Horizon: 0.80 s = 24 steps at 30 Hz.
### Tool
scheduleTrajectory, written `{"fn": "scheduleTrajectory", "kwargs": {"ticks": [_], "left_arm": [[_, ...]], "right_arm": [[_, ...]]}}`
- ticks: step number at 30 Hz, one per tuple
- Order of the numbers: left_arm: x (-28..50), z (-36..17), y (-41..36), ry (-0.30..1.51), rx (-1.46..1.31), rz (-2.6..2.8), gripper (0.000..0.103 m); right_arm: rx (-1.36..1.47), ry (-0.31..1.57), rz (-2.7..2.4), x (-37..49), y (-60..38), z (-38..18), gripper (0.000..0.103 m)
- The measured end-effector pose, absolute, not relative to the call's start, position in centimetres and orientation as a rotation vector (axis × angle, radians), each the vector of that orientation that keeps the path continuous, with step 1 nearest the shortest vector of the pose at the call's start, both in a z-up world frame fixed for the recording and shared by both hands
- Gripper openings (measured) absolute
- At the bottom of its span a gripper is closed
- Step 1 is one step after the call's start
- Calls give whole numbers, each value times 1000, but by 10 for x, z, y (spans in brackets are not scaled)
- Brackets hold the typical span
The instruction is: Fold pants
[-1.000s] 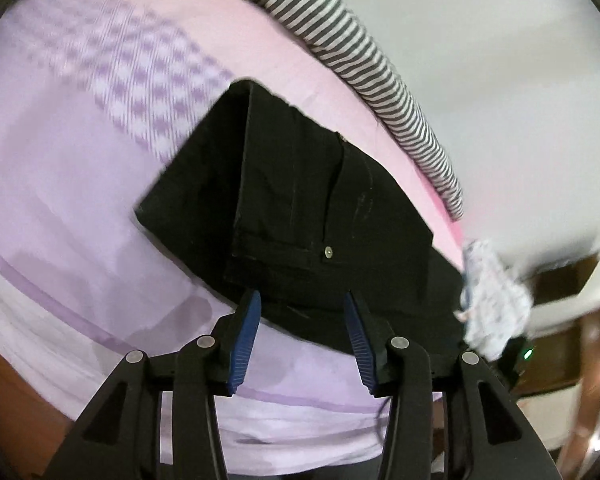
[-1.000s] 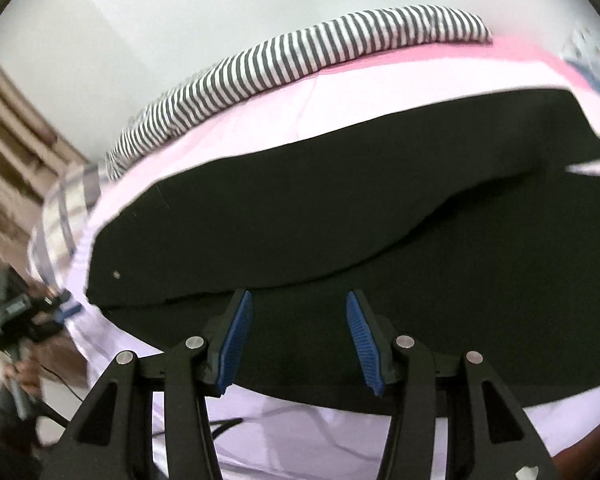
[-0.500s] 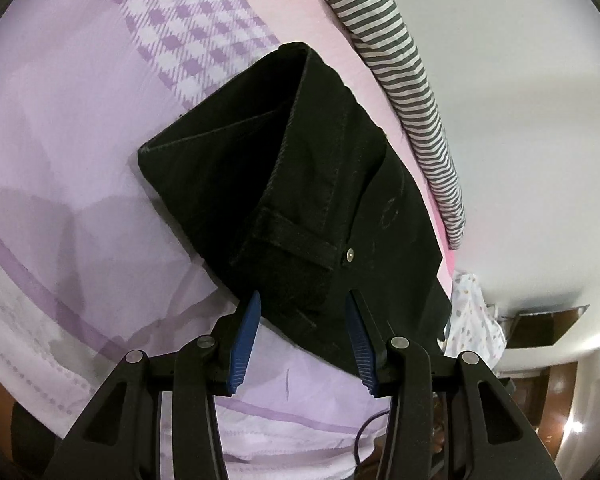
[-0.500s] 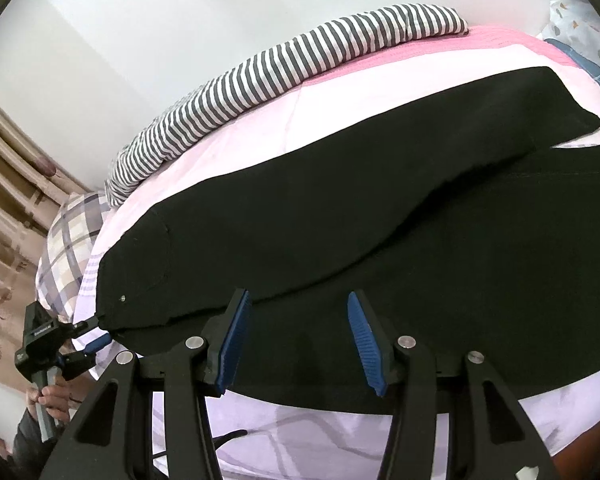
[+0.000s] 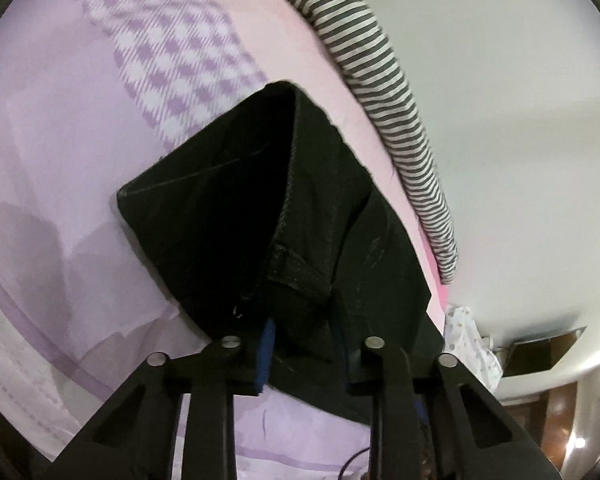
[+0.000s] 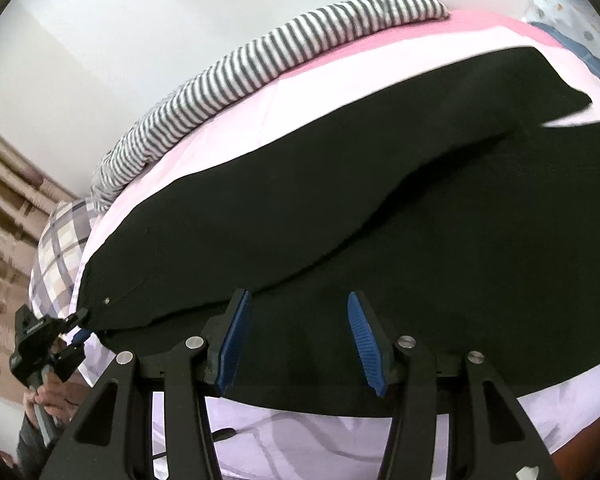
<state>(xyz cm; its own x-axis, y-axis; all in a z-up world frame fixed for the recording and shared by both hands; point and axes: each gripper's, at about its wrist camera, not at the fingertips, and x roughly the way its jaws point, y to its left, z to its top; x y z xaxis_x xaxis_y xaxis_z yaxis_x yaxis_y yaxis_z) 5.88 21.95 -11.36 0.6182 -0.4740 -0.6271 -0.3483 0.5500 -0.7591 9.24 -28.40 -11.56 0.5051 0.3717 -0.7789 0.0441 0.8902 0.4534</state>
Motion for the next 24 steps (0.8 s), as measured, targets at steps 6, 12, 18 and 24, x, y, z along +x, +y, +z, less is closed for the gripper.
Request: {"fn": "scheduleTrajectory", "kwargs": {"ticks": [6,12,18,24], "left_arm": [[58,-91,218,879,-1004,-81,16],[65,-69,226,843,-1035,-100,16],[73,-60,229,838,-1046,-102,16],[80,-58,232,837,-1043,-84,16]], "right_arm": [[556,1044,138,92,-308,-127,48],[686,1013,73,99,-340,-135,48],[846,978,94,123,-353,-147,48],[949,908,86,148,-369,-149,49]]}}
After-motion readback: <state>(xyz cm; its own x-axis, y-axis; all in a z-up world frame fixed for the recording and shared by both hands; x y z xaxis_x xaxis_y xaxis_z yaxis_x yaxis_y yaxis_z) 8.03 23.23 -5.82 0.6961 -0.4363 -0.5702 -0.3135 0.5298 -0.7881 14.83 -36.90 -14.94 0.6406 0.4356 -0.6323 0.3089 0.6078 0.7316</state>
